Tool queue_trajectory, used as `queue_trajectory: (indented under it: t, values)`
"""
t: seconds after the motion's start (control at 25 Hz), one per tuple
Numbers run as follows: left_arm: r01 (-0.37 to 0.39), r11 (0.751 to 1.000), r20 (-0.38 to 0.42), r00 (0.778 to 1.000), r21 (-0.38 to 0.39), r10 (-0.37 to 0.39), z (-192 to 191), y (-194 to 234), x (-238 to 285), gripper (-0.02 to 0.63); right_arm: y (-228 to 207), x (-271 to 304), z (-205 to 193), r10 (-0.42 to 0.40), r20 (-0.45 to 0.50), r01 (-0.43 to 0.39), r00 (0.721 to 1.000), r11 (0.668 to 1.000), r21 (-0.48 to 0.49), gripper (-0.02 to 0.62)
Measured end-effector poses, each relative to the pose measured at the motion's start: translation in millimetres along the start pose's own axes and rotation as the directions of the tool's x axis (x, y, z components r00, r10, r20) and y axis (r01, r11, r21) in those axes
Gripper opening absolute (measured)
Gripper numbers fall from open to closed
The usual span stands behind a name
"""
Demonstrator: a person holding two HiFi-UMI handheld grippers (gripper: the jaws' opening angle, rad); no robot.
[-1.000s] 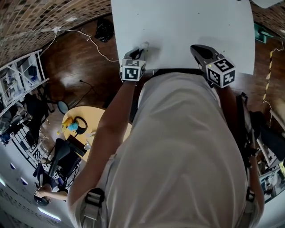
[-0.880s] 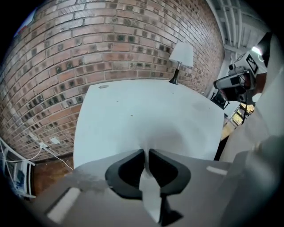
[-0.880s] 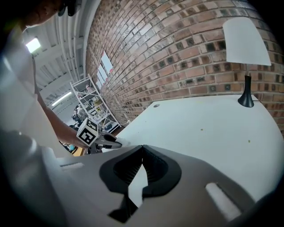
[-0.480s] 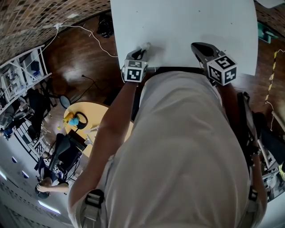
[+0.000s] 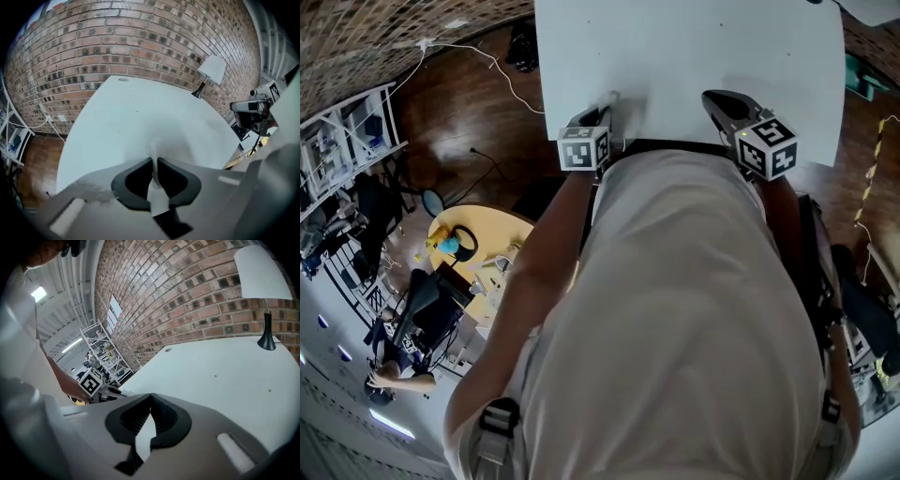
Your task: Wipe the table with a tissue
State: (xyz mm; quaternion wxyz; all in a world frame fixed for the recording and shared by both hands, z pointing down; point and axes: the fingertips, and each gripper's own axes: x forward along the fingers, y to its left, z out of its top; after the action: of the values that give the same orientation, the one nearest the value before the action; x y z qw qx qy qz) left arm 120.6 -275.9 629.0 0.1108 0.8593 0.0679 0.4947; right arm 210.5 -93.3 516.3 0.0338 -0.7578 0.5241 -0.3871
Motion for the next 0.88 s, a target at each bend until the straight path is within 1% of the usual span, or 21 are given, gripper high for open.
queue_trajectory:
  t: [0.08,0.12,0.16,0.2,0.24,0.28,0.36,0.44,0.52,0.6,0.72,0.88]
  values:
    - [0.057,0.997,-0.003,0.998,0.048,-0.057,-1.9,-17.9,4.1,0.036,-2.1,-1.4,-0.2,0.008,0.001,-0.008,1.000,1.000,-0.002,0.008]
    - [0.081,0.993,0.009,0.997,0.082,-0.082,-1.7,-25.7,5.7,0.037,-3.1,-1.8,0.4,0.014,0.002,-0.014,1.000,1.000,-0.004,0.008]
    - [0.087,0.990,0.030,0.995,0.111,-0.091,1.3,-29.9,5.0,0.037,-4.1,-1.8,1.9,0.021,0.005,-0.021,1.000,1.000,-0.005,0.008]
    - [0.075,0.989,0.056,0.995,0.125,-0.082,6.4,-29.4,2.4,0.038,-5.4,-1.6,4.3,0.029,0.010,-0.029,1.000,1.000,-0.004,0.008]
    - [0.047,0.991,0.084,0.995,0.122,-0.058,12.0,-24.6,-1.3,0.038,-6.9,-1.6,6.8,0.039,0.016,-0.039,0.999,0.999,0.000,0.008]
    - [0.010,0.994,0.108,0.994,0.105,-0.021,16.6,-16.1,-5.5,0.040,-8.4,-2.2,8.7,0.047,0.023,-0.047,0.999,0.999,0.007,0.008]
    - [-0.069,0.997,0.135,0.989,0.043,0.062,19.0,6.9,-14.1,0.040,-11.0,-3.6,9.6,0.058,0.031,-0.059,0.998,0.998,0.011,0.008]
    - [-0.128,0.992,0.136,0.982,-0.020,0.130,14.8,30.0,-22.3,0.040,-12.1,-2.6,9.4,0.066,0.035,-0.066,0.997,0.998,-0.001,0.008]
    - [-0.163,0.985,0.128,0.977,-0.056,0.169,9.6,44.5,-29.6,0.040,-11.4,-1.5,10.5,0.078,0.044,-0.078,0.996,0.997,-0.014,0.008]
    - [-0.174,0.981,0.129,0.975,-0.080,0.184,5.9,47.8,-35.5,0.041,-10.8,-2.7,11.7,0.088,0.053,-0.087,0.995,0.996,-0.022,0.008]
    - [-0.163,0.981,0.142,0.974,-0.106,0.177,6.3,41.3,-39.8,0.041,-13.2,-4.5,13.1,0.088,0.063,-0.087,0.994,0.996,-0.019,0.008]
    - [-0.136,0.987,0.145,0.978,-0.089,0.148,17.3,34.2,-34.3,0.042,-14.3,-3.1,13.8,0.082,0.066,-0.082,0.994,0.997,-0.005,0.008]
